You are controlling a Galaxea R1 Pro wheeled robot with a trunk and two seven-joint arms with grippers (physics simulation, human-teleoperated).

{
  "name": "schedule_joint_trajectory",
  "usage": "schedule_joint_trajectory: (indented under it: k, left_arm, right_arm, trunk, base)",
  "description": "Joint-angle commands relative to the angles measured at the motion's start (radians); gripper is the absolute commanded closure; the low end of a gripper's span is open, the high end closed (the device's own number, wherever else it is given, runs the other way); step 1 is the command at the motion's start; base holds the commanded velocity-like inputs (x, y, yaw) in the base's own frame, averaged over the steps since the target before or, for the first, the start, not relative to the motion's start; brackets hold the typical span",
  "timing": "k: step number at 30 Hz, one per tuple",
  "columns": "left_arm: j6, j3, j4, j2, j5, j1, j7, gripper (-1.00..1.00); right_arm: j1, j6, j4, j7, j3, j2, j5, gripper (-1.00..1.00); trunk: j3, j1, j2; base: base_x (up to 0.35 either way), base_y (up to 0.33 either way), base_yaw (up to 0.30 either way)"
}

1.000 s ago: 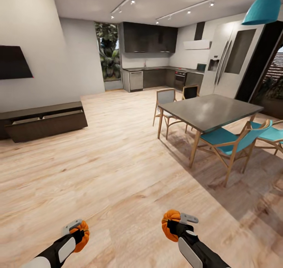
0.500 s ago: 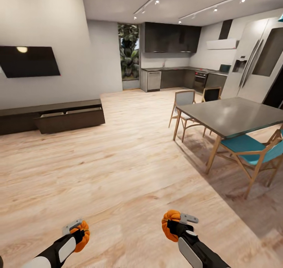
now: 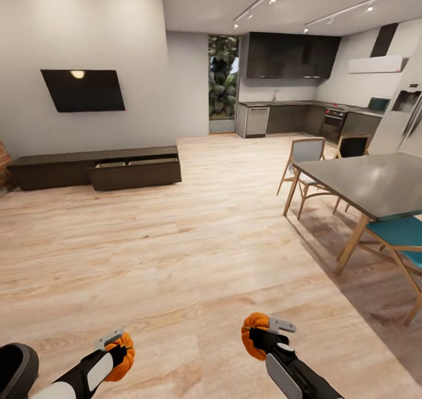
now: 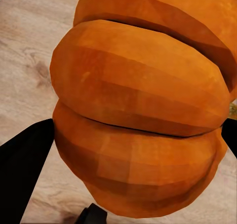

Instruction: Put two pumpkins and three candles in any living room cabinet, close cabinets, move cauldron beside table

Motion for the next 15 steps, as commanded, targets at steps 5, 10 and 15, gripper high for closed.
schedule_joint_trajectory:
  k: [5, 10, 15]
  left_arm:
    - [0.008, -0.011, -0.002, -0.002, 0.005, 0.000, 0.005, 1.00]
    - [0.008, -0.012, 0.009, -0.008, 0.004, 0.000, 0.005, 1.00]
    - [0.008, -0.013, 0.010, -0.008, 0.004, 0.000, 0.003, 1.00]
  right_arm:
    - [-0.001, 0.004, 0.008, -0.009, 0.007, -0.002, -0.001, 1.00]
    - [-0.001, 0.002, 0.067, -0.009, 0.008, -0.002, 0.003, 1.00]
    - [-0.001, 0.001, 0.072, -0.009, 0.008, -0.002, 0.005, 1.00]
  trunk:
    - [-0.001, 0.000, -0.001]
    - [-0.001, 0.000, -0.001]
    - [-0.001, 0.000, -0.001]
  base:
    - [0.034, 0.000, 0.291]
    - [0.282, 0.000, 0.291]
    - [0.327, 0.000, 0.291]
